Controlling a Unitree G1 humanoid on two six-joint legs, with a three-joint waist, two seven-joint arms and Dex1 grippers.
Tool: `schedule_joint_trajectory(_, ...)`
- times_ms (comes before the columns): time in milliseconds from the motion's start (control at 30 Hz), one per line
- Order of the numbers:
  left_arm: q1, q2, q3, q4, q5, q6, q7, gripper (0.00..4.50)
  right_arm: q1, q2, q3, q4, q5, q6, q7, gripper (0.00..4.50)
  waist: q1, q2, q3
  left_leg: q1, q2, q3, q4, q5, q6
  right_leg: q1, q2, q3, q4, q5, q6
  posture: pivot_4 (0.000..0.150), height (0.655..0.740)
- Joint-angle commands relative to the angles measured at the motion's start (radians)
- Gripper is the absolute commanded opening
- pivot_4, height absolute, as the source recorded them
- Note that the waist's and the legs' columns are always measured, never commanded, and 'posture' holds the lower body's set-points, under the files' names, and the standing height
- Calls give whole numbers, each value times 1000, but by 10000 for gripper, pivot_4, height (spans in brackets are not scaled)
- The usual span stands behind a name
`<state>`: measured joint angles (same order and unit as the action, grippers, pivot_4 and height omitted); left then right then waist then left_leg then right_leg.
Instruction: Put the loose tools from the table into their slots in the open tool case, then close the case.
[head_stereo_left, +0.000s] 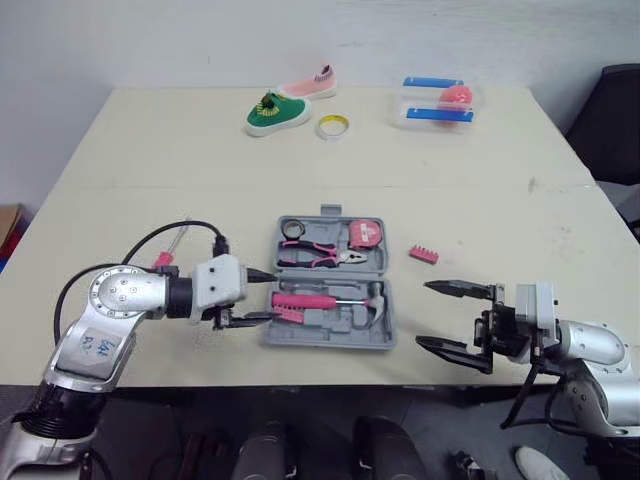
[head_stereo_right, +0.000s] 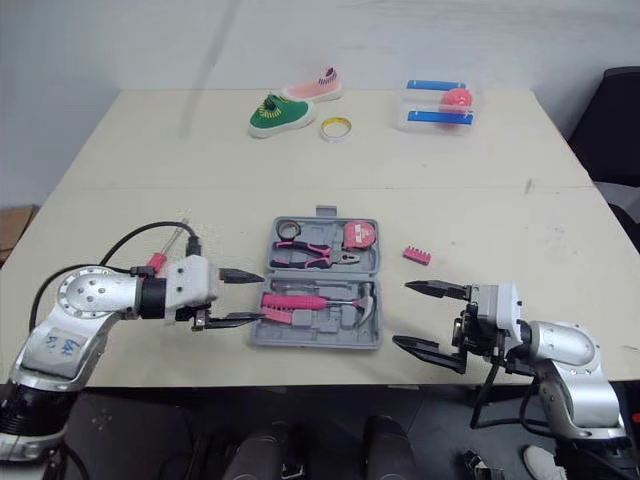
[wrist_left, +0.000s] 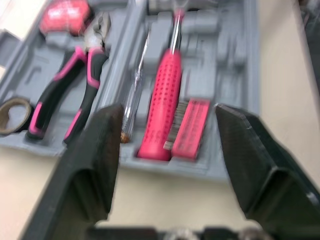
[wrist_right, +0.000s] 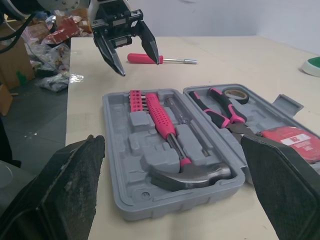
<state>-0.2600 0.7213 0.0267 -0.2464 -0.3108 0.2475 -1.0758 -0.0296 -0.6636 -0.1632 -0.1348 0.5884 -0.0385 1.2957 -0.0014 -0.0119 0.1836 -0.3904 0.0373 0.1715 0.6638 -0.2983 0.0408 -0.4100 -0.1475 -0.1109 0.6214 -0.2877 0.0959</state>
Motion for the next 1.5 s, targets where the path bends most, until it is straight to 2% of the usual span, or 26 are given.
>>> schedule_joint_trajectory(33, 8, 12, 27, 30, -23, -61, -27, 12346, -7, -7, -19, -12, 12, -6, 5, 45000, 1, 0, 0, 0, 0, 0, 0, 0, 0, 0, 0, 0, 0, 0, 0, 1500, 7400)
schedule_joint_trajectory(100, 3, -7, 10, 53, -10, -58, 2, 2785, -13, -7, -19, -2, 9, -9, 6, 45000, 1, 0, 0, 0, 0, 0, 0, 0, 0, 0, 0, -1, 0, 0, 0, 1500, 7400)
schedule_joint_trajectory(133, 3, -12, -7, 62, -2, -57, 4, 217, -14, -7, -19, 1, 7, -12, 8, 45000, 0, 0, 0, 0, 0, 0, 0, 0, 0, 0, 0, -1, 0, 0, 0, 1500, 7400)
schedule_joint_trajectory(633, -13, -9, -154, 131, 133, -51, 12, 217, -21, 2, -21, 35, -4, -39, 11, 45000, -1, 0, 0, 0, 0, 0, 0, -1, -1, 0, 0, -4, 0, 0, 0, 1500, 7400)
schedule_joint_trajectory(1000, 1, -3, -254, 111, 166, 158, 51, 217, -21, 6, -18, 38, -6, -48, 5, 45000, 1, 6, -5, 3, 0, 0, 0, -4, -4, 2, 0, 0, 0, 0, 0, 1500, 7400)
schedule_joint_trajectory(1167, 13, -22, -272, 134, 157, 195, 68, 217, -24, 8, -18, 41, -8, -52, 3, 45000, 1, 11, -7, 3, 0, 0, 0, -4, -5, 3, 0, 0, 0, 0, 0, 1500, 7400)
schedule_joint_trajectory(1433, 55, -66, -253, 188, 160, 70, 88, 217, -28, 8, -19, 45, -10, -57, -6, 45000, 3, 12, -10, 5, 0, -1, 0, -5, -4, 5, -1, 1, -1, 0, 0, 1500, 7400)
schedule_joint_trajectory(1500, 49, -131, -135, 190, 55, -86, 76, 217, -33, 1, -36, 54, -12, -68, -10, 45000, 3, 14, -11, 5, 0, -1, 0, -5, -4, 6, -1, 1, -2, 0, 0, 1500, 7400)
